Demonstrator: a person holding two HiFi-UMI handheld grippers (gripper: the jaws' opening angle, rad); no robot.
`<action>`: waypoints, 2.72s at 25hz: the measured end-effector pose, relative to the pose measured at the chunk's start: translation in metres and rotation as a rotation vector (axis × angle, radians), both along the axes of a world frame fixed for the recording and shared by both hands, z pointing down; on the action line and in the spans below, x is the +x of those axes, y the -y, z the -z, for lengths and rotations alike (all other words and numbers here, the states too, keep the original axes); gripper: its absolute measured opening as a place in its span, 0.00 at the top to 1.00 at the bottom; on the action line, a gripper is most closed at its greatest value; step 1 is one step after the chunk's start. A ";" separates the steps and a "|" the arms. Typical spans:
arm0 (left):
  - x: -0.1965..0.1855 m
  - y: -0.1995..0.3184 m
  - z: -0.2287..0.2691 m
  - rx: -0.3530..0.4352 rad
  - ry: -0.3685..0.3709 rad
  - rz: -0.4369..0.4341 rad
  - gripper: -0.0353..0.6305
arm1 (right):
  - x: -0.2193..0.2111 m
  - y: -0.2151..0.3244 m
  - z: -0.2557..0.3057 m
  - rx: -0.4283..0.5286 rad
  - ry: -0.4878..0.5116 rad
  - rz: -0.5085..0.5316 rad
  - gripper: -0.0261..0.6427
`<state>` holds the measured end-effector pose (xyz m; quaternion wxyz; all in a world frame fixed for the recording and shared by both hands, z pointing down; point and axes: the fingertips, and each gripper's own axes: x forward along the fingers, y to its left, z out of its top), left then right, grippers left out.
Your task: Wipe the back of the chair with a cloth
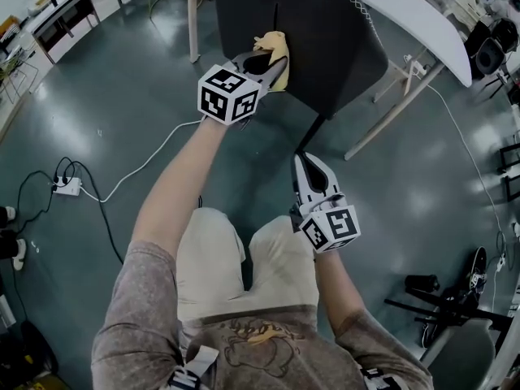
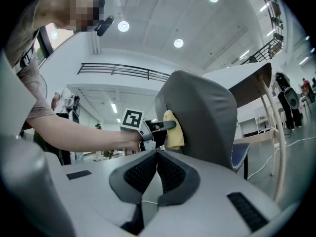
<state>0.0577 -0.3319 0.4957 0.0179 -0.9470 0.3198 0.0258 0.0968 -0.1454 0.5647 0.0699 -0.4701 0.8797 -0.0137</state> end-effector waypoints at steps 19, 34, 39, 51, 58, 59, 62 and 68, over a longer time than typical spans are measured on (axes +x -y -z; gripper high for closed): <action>0.108 -0.078 0.000 0.065 0.079 -0.274 0.87 | 0.004 -0.006 0.007 0.016 0.013 -0.002 0.92; 0.007 -0.029 -0.020 0.004 0.050 -0.083 0.87 | -0.007 -0.004 0.002 0.011 0.006 0.006 0.92; -0.063 0.008 -0.034 -0.045 0.027 0.061 0.87 | -0.005 -0.001 -0.003 0.003 0.000 0.007 0.92; -0.188 0.086 -0.099 -0.169 0.005 0.363 0.87 | -0.016 0.017 -0.020 -0.035 -0.022 0.001 0.92; -0.194 0.115 -0.126 -0.199 0.101 0.364 0.87 | -0.026 0.027 -0.030 -0.054 -0.040 -0.009 0.92; -0.192 0.118 -0.128 -0.197 0.109 0.359 0.87 | -0.027 0.029 -0.031 -0.056 -0.041 -0.011 0.92; -0.182 0.126 -0.133 -0.197 0.122 0.343 0.87 | -0.027 0.032 -0.032 -0.061 -0.046 -0.019 0.92; -0.153 0.132 -0.141 -0.192 0.146 0.296 0.87 | -0.022 0.037 -0.035 -0.069 -0.060 -0.026 0.92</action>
